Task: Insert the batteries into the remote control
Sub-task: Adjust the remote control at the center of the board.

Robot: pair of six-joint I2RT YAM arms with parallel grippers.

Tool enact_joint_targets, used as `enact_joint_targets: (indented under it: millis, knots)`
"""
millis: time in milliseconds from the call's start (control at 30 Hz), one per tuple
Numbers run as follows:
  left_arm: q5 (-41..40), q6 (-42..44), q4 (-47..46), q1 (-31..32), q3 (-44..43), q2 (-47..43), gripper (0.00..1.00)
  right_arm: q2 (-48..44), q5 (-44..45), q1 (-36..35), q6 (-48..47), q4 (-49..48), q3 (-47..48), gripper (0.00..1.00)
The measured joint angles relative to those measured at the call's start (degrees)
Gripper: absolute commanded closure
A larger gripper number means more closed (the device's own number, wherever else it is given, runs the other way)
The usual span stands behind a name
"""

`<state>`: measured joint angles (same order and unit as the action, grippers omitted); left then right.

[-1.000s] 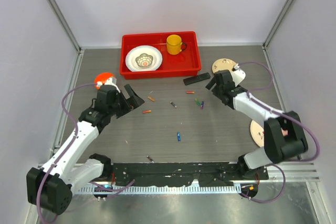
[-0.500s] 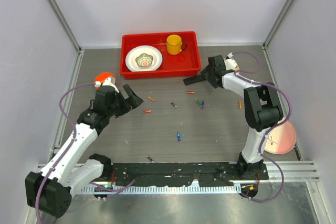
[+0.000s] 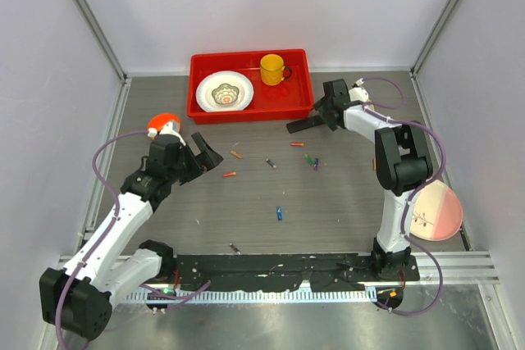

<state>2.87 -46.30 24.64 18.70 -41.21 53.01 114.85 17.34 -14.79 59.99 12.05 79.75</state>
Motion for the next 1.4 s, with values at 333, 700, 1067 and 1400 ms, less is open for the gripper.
enact_joint_targets:
  millis: [333, 700, 1067, 1400]
  knots:
    - [-0.50, 0.00, 0.02, -0.02, 0.57, 0.50, 0.04, 1.09, 1.64, 0.31, -0.81, -1.53, 2.05, 0.69]
    - [-1.33, -0.26, 0.02, -0.02, 0.85, 1.86, 0.04, 10.60, 2.03, 1.70, -4.28, -1.57, 13.57, 0.73]
    - [-1.31, -1.46, -0.13, 0.00, 1.16, 3.26, 0.04, 14.49, -2.69, 2.54, -7.91, -0.92, 15.02, 0.77]
    - [-1.07, -1.73, -0.39, -0.02, 1.79, 3.21, 0.06, 9.03, -6.16, 1.25, -11.63, -9.57, 3.76, 0.77]
